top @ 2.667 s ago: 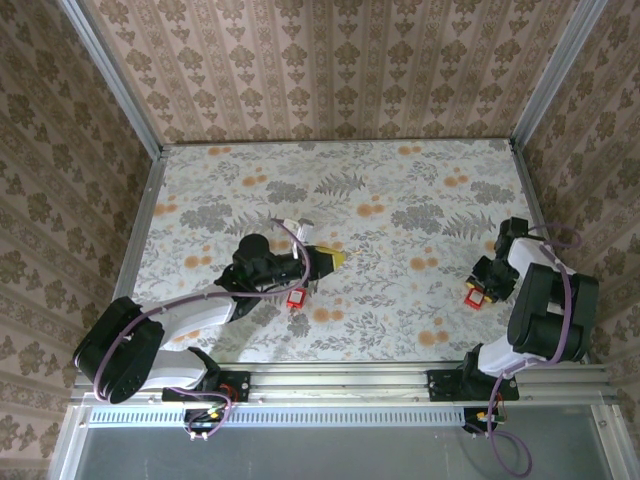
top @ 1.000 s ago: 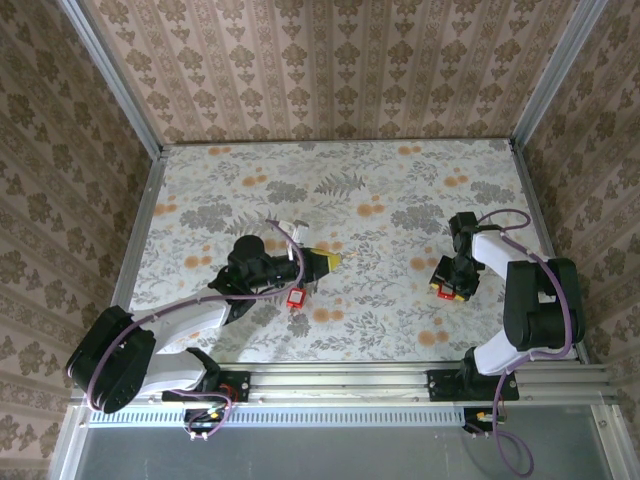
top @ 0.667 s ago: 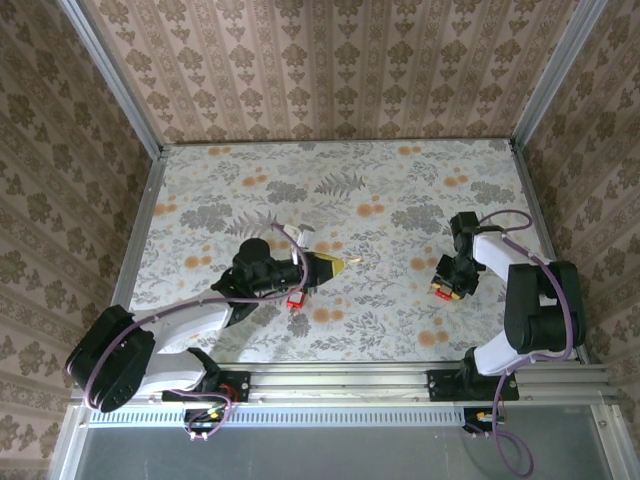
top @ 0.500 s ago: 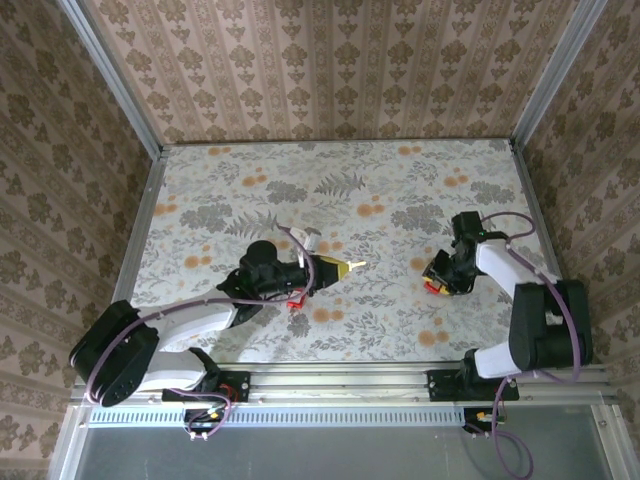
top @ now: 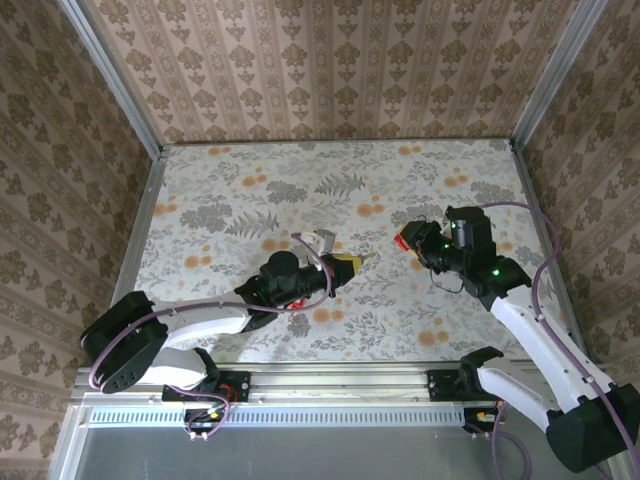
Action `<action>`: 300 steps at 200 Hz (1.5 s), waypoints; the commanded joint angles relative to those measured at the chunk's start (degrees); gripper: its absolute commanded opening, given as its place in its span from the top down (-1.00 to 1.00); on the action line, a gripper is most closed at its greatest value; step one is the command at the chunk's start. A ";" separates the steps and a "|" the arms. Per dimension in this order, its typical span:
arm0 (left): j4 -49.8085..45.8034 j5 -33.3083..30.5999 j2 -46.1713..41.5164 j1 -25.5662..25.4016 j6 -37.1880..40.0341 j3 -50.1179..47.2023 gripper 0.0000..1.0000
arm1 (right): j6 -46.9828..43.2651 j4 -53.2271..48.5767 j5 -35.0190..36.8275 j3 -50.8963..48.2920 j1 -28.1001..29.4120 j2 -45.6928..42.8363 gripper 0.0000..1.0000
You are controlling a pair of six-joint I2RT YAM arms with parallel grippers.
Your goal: Unlock with the key
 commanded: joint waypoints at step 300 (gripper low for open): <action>12.78 -14.97 7.84 -6.23 6.54 -0.70 1.00 | 11.45 9.89 9.92 -1.96 10.90 3.54 0.87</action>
